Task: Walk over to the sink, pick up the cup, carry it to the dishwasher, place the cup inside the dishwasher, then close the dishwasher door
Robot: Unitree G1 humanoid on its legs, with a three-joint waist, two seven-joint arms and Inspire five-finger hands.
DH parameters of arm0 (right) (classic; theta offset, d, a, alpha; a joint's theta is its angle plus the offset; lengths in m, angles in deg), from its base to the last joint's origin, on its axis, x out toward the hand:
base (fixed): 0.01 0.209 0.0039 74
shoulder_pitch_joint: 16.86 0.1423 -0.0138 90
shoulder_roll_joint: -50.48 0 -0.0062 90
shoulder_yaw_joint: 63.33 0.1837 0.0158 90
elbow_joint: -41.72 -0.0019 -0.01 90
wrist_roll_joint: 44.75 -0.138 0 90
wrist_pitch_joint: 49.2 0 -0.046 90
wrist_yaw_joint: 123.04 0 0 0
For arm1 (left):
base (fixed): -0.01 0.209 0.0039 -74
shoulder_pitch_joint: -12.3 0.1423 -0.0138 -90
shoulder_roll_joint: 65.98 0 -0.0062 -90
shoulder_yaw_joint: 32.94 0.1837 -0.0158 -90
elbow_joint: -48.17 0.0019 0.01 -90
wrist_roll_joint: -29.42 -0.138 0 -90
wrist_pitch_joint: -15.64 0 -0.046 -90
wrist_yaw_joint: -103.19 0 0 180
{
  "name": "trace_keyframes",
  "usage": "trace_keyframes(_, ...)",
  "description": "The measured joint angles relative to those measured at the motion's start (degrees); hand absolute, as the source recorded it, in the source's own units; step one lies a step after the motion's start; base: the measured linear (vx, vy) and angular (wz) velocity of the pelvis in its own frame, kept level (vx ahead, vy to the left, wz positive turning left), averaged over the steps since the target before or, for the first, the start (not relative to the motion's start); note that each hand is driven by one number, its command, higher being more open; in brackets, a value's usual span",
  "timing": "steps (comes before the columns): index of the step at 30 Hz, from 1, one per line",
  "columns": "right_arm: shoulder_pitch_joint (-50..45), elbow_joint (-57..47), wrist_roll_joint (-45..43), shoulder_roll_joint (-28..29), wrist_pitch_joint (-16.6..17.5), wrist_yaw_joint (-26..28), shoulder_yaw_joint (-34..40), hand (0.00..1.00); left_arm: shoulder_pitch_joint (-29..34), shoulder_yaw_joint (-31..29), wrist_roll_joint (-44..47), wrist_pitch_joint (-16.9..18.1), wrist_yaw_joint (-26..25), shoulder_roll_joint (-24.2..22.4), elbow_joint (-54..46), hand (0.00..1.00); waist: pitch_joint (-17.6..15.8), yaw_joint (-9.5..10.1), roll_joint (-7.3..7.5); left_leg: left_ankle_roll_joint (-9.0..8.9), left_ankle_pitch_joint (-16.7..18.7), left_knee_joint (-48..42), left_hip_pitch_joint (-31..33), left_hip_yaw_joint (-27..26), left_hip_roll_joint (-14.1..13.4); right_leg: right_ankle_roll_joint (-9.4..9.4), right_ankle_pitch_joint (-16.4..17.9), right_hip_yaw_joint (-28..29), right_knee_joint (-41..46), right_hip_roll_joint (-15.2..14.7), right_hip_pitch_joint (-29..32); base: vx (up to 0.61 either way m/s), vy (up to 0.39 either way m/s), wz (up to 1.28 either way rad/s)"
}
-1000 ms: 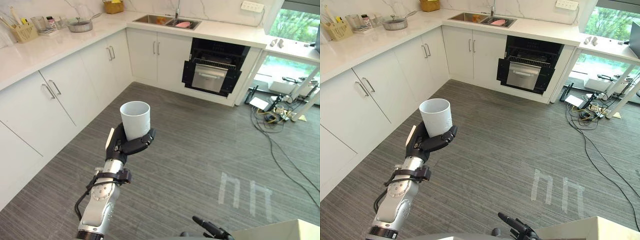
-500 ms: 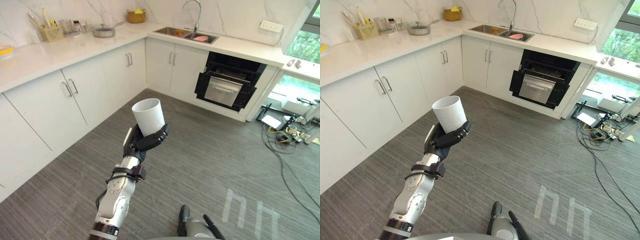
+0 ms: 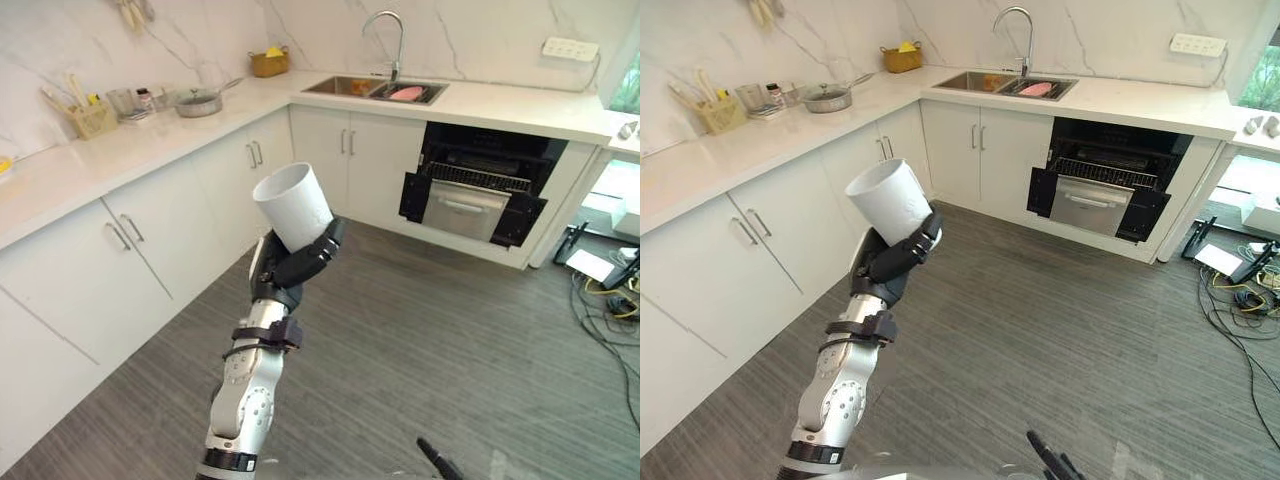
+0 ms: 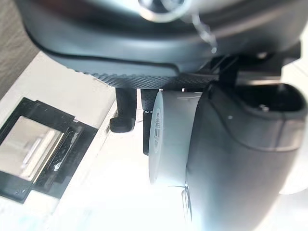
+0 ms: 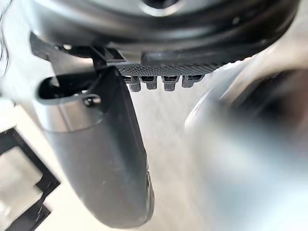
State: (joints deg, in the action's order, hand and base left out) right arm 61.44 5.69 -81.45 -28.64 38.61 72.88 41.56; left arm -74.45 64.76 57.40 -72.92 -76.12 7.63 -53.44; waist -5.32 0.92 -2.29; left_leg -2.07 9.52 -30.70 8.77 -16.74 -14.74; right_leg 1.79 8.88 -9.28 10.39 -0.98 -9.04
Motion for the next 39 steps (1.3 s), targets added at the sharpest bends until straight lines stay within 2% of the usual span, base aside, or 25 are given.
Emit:
trace_keyframes(2,2.79,0.28,-0.37,-0.22,1.49,0.09,-0.81,1.0,0.92,0.48,-0.02,0.0,-0.22,-0.07,0.47,0.0,0.18,-0.52,-0.28,-1.89,-4.39,17.56,1.96,0.12,4.25,-1.51,0.7,0.01,-2.77,-0.75,-2.5,0.54,0.119,0.05)
trace_keyframes(4,4.52,1.99,-1.04,-0.98,2.31,-0.47,-1.97,1.0,1.08,1.14,0.09,0.05,-0.57,-0.26,1.28,0.0,0.39,-0.34,-0.74,-2.48,-8.24,19.74,5.7,-4.68,4.93,-3.56,1.9,-0.76,-5.24,-0.32,-5.19,0.49,0.183,0.11)
trace_keyframes(6,4.18,4.49,-2.02,-0.16,1.77,-1.99,-2.28,1.0,1.28,0.91,0.12,0.53,-0.49,0.49,4.61,0.0,2.26,0.16,1.01,2.98,-14.11,17.69,5.1,-6.0,6.82,-6.87,4.65,-0.61,-4.27,-3.14,-7.73,0.6,0.237,0.1)
trace_keyframes(7,4.3,5.94,-2.14,-0.29,1.29,-2.75,-2.09,1.0,1.28,0.48,0.12,0.54,-0.54,0.32,5.82,0.0,2.64,-0.37,1.68,5.88,-13.37,16.99,4.91,-5.13,8.23,-8.1,5.39,-0.71,-0.76,-4.86,-6.86,0.74,0.266,0.35)
trace_keyframes(8,4.23,8.0,-2.08,-0.58,0.25,-3.38,-1.56,1.0,1.21,0.32,0.09,0.53,-0.7,0.24,6.98,0.0,2.68,-0.84,2.06,6.42,-11.64,16.12,3.85,-5.04,9.6,-9.27,4.81,-0.56,7.06,-6.81,-4.38,0.74,0.263,0.27)
trace_keyframes(10,4.22,9.99,-1.31,-0.83,-1.44,-3.79,0.86,1.0,1.21,-0.26,0.01,0.28,-1.22,1.19,7.63,0.0,2.13,-0.59,2.96,6.04,-8.41,16.18,-0.8,-6.02,10.54,-15.57,-0.42,-1.09,21.29,-9.89,-0.74,0.61,0.214,-0.02)
trace_keyframes(11,4.16,10.14,-0.62,-0.74,-2.16,-3.48,2.89,1.0,0.98,-0.8,-0.1,-0.03,-1.47,2.65,7.61,0.0,2.39,-1.0,3.75,6.04,-6.59,17.12,-4.94,-5.87,11.14,-16.93,-8.09,-1.65,32.08,-11.91,2.37,0.54,0.148,0.05)
trace_keyframes(12,3.07,9.53,0.14,-0.05,-1.67,-2.88,4.3,1.0,-0.3,-0.77,-0.96,-0.03,-1.51,4.33,7.59,0.0,2.65,-1.58,4.47,5.51,-5.78,19.38,-8.83,-4.63,12.49,-16.81,-11.85,-2.57,44.47,-14.68,6.5,0.5,0.115,0.26)
trace_keyframes(13,2.69,9.05,0.17,0.13,-1.32,-2.54,4.81,1.0,-1.11,-0.76,-1.17,-0.04,-1.51,4.66,7.59,0.0,2.73,-2.0,4.91,5.44,-5.7,20.69,-10.73,-3.8,13.13,-16.06,-11.17,-3.35,50.06,-15.91,8.26,0.45,0.053,0.58)
trace_keyframes(16,2.0,7.32,-0.66,0.18,-0.2,-2.7,5.0,1.0,-4.11,0.19,-1.18,-0.02,-1.57,4.71,7.52,0.0,2.41,-3.4,4.64,4.1,-4.67,25.28,-17.69,-0.78,13.44,-7.72,-5.25,-5.48,58.54,-17.47,17.04,0.36,-0.06,0.48)
trace_keyframes(18,1.62,6.58,-4.11,2.22,1.52,-2.77,7.31,1.0,-6.57,2.3,-1.18,-0.05,-1.84,4.7,8.77,0.0,1.2,-3.69,4.11,2.59,-1.36,24.66,-20.44,0.9,11.68,-5.64,-0.71,-5.32,48.37,-15.38,22.96,0.38,-0.238,0.39)
trace_keyframes(20,0.36,4.46,-4.89,3.36,2.94,-2.73,8.57,1.0,-7.82,4.48,-1.2,-0.49,-1.86,4.46,9.77,0.0,0.08,-4.09,2.33,0.56,1.27,22.64,-21.94,2.0,8.7,-6.06,-0.34,-7.29,34.85,-13.11,23.49,0.24,-0.232,0.28)
trace_keyframes(22,-0.71,3.69,-4.64,4.34,3.02,-2.64,9.02,1.0,-8.69,6.34,-1.68,-1.0,-1.41,4.75,9.1,0.0,0.03,-3.9,2.05,-2.67,3.9,21.29,-23.48,1.9,6.41,-8.61,-5.69,-9.38,8.42,-10.77,21.61,0.33,-0.289,0.1)
trace_keyframes(23,-2.08,3.65,-4.04,4.91,2.24,-2.82,8.49,1.0,-8.75,6.06,-2.18,-1.48,-0.56,4.56,8.41,0.0,-0.08,-3.52,3.66,-4.69,5.91,20.31,-25.73,1.48,6.34,-5.97,-10.01,-11.88,1.57,-11.35,20.5,0.5,-0.335,-0.21)
trace_keyframes(24,-3.45,3.9,-3.46,4.17,1.69,-3.52,8.53,1.0,-8.04,6.01,-2.16,-2.65,-0.53,3.56,8.41,0.0,0.11,-3.14,1.5,-5.42,7.5,20.28,-28.74,-0.43,3.57,-3.2,-13.67,-15.05,4.3,-10.62,19.84,0.52,-0.324,-0.33)
trace_keyframes(25,-3.61,4.14,-3.13,3.54,1.02,-3.96,8.56,1.0,-7.86,5.97,-2.15,-2.97,-0.53,3.18,8.31,0.0,0.28,-2.98,0.25,-5.66,7.45,20.16,-29.85,-2.09,2.41,-2.69,-13.32,-16.09,6.23,-10.32,19.95,0.62,-0.321,-0.42)
trace_keyframes(26,-3.41,5.1,-2.25,3.21,-0.43,-4.78,8.8,1.0,-7.86,5.77,-2.15,-3.37,-0.54,2.78,8.15,0.0,0.34,-3.2,-0.36,-5.66,6.13,18.38,-30.78,-5.41,1.13,1.01,-10.34,-15.09,10.19,-9.43,20.59,0.46,-0.249,-0.35)
trace_keyframes(29,-3.87,4.44,-2.37,3.3,-0.93,-4.92,8.92,1.0,-7.76,5.87,-2.1,-3.46,-0.4,0.73,7.94,0.0,0.55,-3.28,-0.51,-6.82,2.51,8.52,-29.56,-5.52,-2.37,1.31,-3.31,-11.69,16.19,-6.88,20.5,0.46,-0.314,-0.25)
trace_keyframes(30,-3.99,3.67,-2.39,3.1,-0.88,-4.86,9.1,1.0,-7.77,5.91,-2.09,-3.46,-0.43,-0.66,7.52,0.0,0.24,-3.43,-1.47,-7.97,0.19,-1.65,-26.3,-3.43,-6.13,1.75,-1.49,-12.41,16.23,-5.01,18.63,0.36,-0.213,-0.2)
trace_keyframes(31,-3.95,3.59,-2.49,3.0,-0.81,-4.86,9.03,1.0,-7.77,5.91,-2.07,-3.45,-0.54,-1.15,7.24,0.0,0.2,-3.35,-1.8,-8.06,-2.51,-6.79,-24.16,-2.18,-7.71,1.88,-0.8,-12.44,16.07,-4.08,17.73,0.33,-0.177,-0.28)
trace_keyframes(33,-4.29,2.47,-2.65,2.57,0.07,-4.85,7.26,1.0,-7.03,5.49,-2.05,-3.37,-1.19,-2.02,5.83,0.0,0.04,-2.91,-1.72,-7.96,-20.56,-22.82,-15.28,5.54,-10.74,2.19,0.38,-10.94,11.79,-0.19,12.29,0.35,-0.104,-0.48)
trace_keyframes(34,-4.21,1.73,-2.54,2.33,0.31,-4.85,6.15,1.0,-6.76,5.32,-2.11,-3.39,-1.73,-2.01,4.89,0.0,-0.02,-2.79,-1.74,-8.15,-20.47,-26.6,-13.01,6.1,-10.74,2.53,0.44,-10.49,10.43,0.1,10.95,0.37,-0.006,-0.56)
trace_keyframes(36,-4.17,-1.36,-2.56,1.6,0.93,-4.76,3.52,1.0,-6.15,4.91,-2.19,-3.38,-2.63,-2.06,2.14,0.0,-0.33,-2.35,-1.27,-4.75,-14.48,-34.33,-5.97,4.48,-9.77,2.91,0.57,-8.93,7.48,0.61,7.48,0.3,0.034,-0.49)
trace_keyframes(38,-1.9,-3.05,-2.95,0.85,1.2,-3.84,1.95,1.0,-3.81,3.16,-2.19,-2.38,-3.1,-1.59,-1.24,0.0,-0.07,-0.25,-0.95,-1.37,-4.84,-28.02,-1.61,0.06,-7.64,2.72,0.48,-5.24,3.44,0.89,3.65,0.31,0.066,-0.85)
trace_keyframes(39,-0.77,-2.89,-3.02,0.86,1.2,-3.7,1.7,1.0,-3.2,2.47,-2.19,-1.9,-3.19,-1.12,-1.66,0.0,0.0,0.26,-0.77,-1.35,-3.16,-22.44,-1.6,-0.7,-6.63,2.52,0.31,-3.9,2.6,0.79,2.94,0.34,0.089,-1.06)
